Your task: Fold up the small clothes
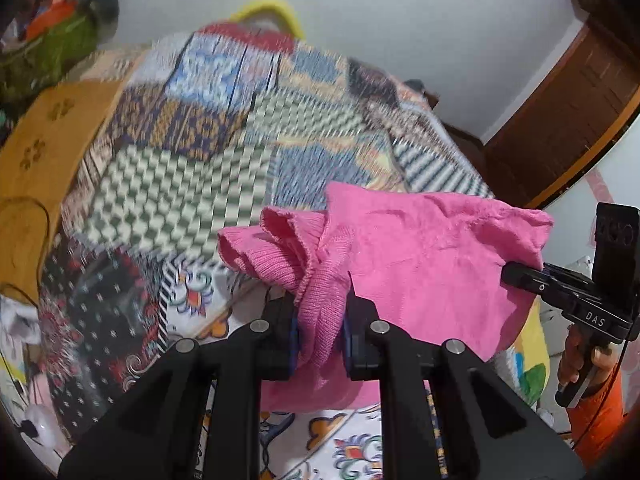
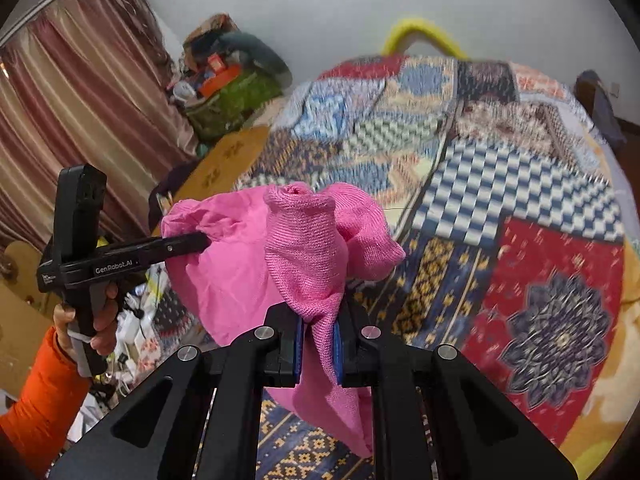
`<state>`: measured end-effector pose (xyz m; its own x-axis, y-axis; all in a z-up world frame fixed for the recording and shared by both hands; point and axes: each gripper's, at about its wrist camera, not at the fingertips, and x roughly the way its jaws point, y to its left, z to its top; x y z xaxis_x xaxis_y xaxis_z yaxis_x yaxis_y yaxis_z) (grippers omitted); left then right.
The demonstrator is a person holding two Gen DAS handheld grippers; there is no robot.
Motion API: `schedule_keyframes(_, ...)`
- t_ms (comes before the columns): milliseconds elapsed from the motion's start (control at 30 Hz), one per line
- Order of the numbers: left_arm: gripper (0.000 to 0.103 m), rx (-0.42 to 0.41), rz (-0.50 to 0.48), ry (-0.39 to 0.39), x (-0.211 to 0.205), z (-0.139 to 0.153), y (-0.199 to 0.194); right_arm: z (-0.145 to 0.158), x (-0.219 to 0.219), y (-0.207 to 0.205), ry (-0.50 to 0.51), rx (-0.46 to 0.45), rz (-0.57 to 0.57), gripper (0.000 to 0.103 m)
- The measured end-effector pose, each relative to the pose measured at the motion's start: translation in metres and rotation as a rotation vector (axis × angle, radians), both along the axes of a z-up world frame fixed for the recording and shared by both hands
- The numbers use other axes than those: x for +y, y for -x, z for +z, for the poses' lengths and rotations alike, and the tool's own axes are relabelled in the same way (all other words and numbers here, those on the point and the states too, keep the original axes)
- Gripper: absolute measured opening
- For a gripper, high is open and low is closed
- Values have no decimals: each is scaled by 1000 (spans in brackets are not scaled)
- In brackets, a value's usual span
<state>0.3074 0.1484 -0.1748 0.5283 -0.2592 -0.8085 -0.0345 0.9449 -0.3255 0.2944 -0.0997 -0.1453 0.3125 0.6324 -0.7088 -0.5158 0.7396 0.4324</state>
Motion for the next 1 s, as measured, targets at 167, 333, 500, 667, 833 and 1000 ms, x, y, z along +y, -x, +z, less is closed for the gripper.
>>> schedule_keyframes(167,19,43,5,5,11,-38,-16,-33,6,-18,111,17,-14,15)
schedule_keyframes(333,31,90,52,-5,23,-67,-35,-55,3,-38,178,33,-32,25)
schedule_keyframes(500,40,79,66,-77,33,-62,-32,-43,-8,-36,209,-26,-71,31)
schedule_keyframes(667,40,5,75,-151,33,-26,-19,-10,-9,-26,180,-122,-57,32)
schedule_keyframes(833,40,-64,-20,-178,6,-1,-11,6,18,-16,131,-154,33,32)
schedule_keyframes(1000,40,-25,-95,-153,-21,-21,-23,-17,47,-21,127,-105,107,32)
